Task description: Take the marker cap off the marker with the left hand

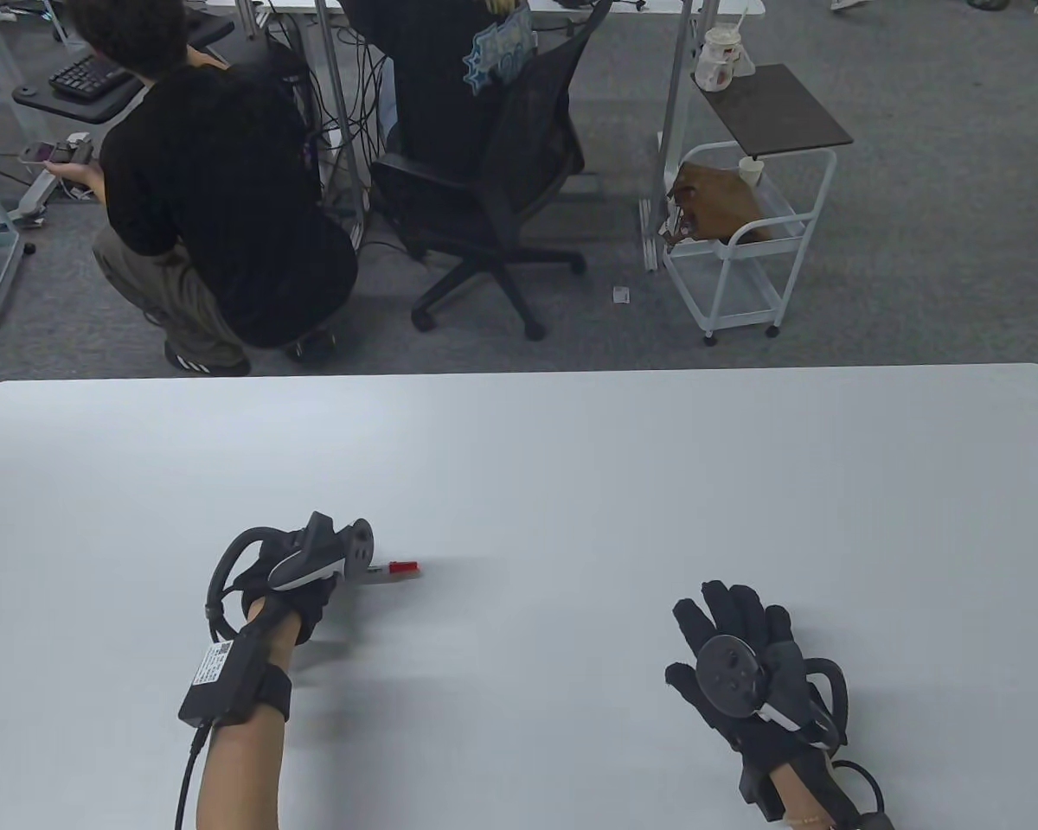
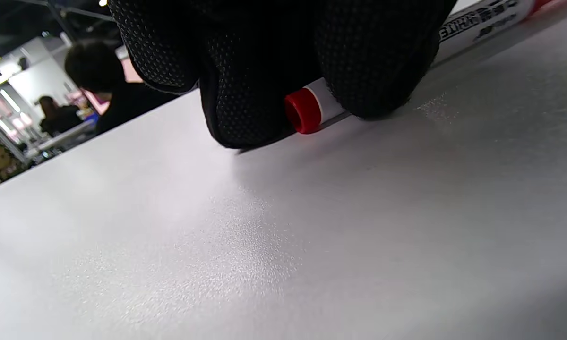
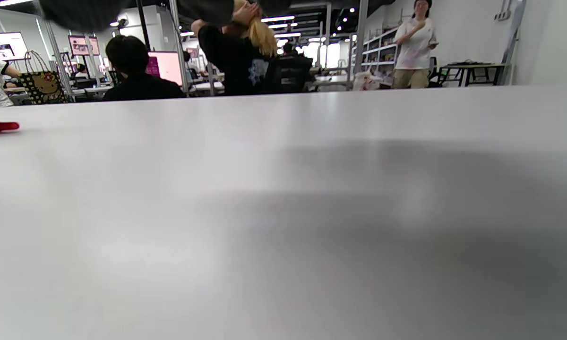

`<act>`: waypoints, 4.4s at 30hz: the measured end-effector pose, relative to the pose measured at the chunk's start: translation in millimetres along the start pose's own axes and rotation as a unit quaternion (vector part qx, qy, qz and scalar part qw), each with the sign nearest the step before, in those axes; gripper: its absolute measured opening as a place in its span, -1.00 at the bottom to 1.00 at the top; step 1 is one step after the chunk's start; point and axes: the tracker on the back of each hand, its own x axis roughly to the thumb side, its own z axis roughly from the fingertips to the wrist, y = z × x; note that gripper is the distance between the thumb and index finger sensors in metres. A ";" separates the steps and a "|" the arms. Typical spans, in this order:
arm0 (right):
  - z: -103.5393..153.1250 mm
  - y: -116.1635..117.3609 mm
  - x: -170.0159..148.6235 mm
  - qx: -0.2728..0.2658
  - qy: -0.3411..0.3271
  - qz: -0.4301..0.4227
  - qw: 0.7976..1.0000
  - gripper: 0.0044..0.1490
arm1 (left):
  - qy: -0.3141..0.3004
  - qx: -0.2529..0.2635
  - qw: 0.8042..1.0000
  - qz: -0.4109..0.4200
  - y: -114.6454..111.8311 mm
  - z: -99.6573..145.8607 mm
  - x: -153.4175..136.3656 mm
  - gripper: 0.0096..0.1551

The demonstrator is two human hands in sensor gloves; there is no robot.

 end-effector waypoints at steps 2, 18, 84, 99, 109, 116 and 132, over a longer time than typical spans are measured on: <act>-0.5 1.3 0.5 0.006 0.000 0.001 1.000 -0.06 | -0.006 -0.008 1.000 -0.018 -1.8 2.1 1.7 -0.48; 2.5 13.2 30.6 0.025 -0.070 -0.004 0.997 -0.08 | -0.176 0.191 0.961 0.097 67.5 165.2 101.8 -0.38; 31.8 5.0 87.9 -0.213 -0.173 0.149 0.950 -0.44 | -0.172 0.342 0.913 0.140 46.8 203.0 155.3 -0.12; 29.9 8.8 89.1 -0.167 -0.219 0.048 0.960 -0.43 | -0.183 0.361 0.910 0.086 44.2 200.2 170.1 -0.45; 32.0 2.4 90.4 -0.177 -0.230 0.026 0.957 -0.43 | -0.172 0.429 0.886 0.042 43.6 202.9 169.1 -0.52; 18.1 -10.0 42.2 -0.162 -0.155 -0.006 0.975 -0.45 | -0.100 0.394 0.908 0.099 33.9 185.0 114.6 -0.53; 5.9 5.7 44.7 -0.072 -0.114 0.070 0.988 -0.45 | -0.112 0.333 0.930 0.110 30.1 177.8 111.3 -0.53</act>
